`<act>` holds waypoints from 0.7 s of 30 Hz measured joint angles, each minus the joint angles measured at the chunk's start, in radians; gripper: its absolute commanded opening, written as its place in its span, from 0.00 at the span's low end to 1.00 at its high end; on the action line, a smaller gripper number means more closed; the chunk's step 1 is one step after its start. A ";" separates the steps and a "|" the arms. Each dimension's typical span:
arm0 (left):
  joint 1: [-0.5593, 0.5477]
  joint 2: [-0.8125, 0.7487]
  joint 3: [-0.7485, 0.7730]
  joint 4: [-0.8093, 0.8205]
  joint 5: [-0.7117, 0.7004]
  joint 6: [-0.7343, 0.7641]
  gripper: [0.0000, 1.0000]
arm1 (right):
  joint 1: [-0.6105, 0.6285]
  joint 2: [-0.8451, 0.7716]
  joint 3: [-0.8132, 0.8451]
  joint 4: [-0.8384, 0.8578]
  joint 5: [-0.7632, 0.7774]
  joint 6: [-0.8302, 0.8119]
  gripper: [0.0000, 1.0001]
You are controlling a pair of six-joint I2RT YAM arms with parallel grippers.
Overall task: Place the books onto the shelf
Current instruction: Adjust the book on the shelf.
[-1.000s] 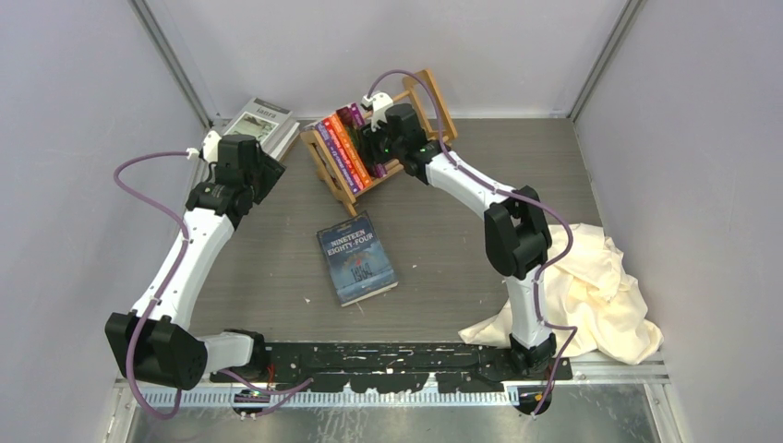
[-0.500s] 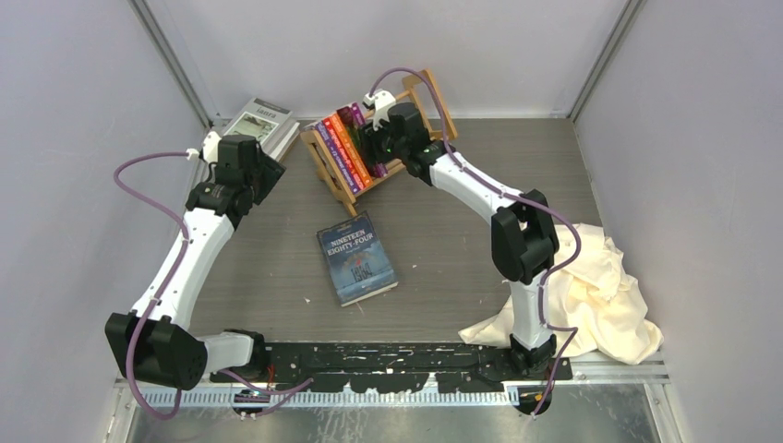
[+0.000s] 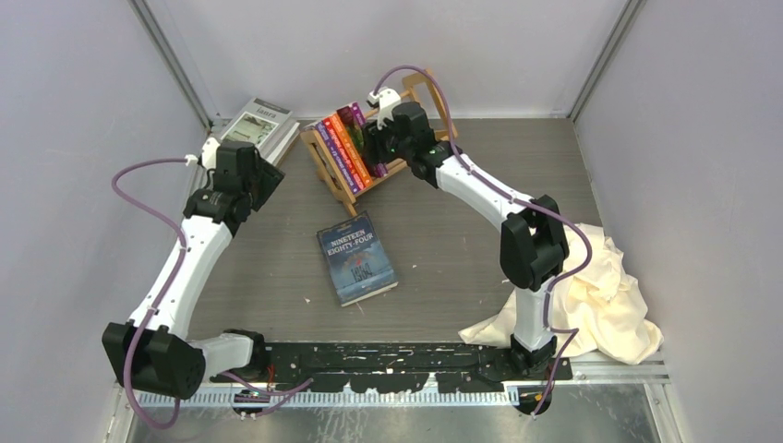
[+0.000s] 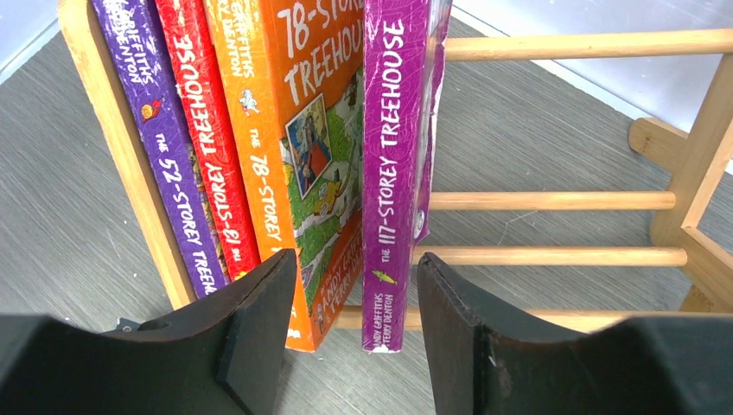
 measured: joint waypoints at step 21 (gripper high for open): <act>-0.004 -0.190 -0.315 0.022 0.174 -0.043 0.58 | 0.143 -0.347 -0.303 -0.072 0.241 0.063 0.61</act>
